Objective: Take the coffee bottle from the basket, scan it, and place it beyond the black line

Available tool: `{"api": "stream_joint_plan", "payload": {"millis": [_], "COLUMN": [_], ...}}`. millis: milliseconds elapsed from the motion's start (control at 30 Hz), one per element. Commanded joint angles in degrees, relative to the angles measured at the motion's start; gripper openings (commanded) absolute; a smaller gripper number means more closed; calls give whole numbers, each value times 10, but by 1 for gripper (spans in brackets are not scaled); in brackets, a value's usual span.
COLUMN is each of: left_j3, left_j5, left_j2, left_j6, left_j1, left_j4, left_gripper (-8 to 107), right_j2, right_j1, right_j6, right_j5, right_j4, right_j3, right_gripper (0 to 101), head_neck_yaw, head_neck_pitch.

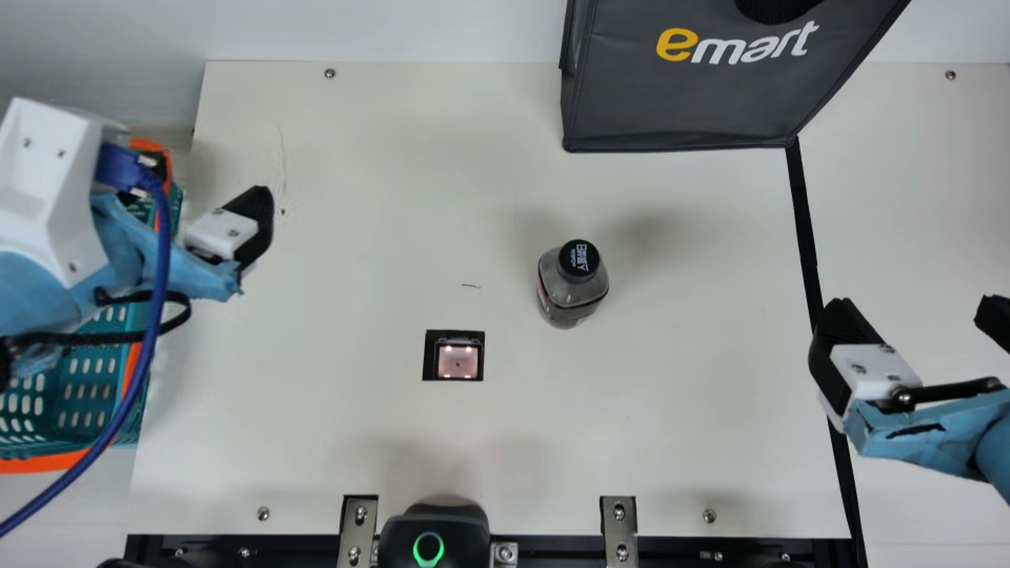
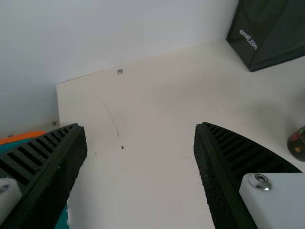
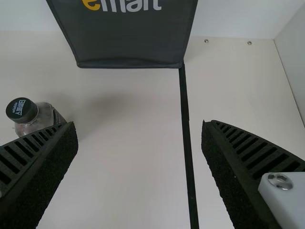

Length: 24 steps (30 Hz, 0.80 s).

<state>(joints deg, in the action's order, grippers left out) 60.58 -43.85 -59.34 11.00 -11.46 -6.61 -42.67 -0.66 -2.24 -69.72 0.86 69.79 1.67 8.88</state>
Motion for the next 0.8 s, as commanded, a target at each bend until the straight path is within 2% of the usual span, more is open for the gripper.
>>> {"api": "stream_joint_plan", "payload": {"millis": [0, 767], "left_j3": [-6, -79], "left_j5": [-1, -7], "left_j2": [8, 102], "left_j6": [4, 74], "left_j1": [17, 147], "left_j4": [-4, -53], "left_gripper": [90, 90], "right_j2": [0, 0], "right_j1": [0, 0], "right_j6": [0, 0], "right_j5": [0, 1], "right_j4": [0, 0], "right_j3": [0, 0], "right_gripper": [91, 91], "head_neck_yaw": [-1, -1], "head_neck_pitch": [-10, -10]}}
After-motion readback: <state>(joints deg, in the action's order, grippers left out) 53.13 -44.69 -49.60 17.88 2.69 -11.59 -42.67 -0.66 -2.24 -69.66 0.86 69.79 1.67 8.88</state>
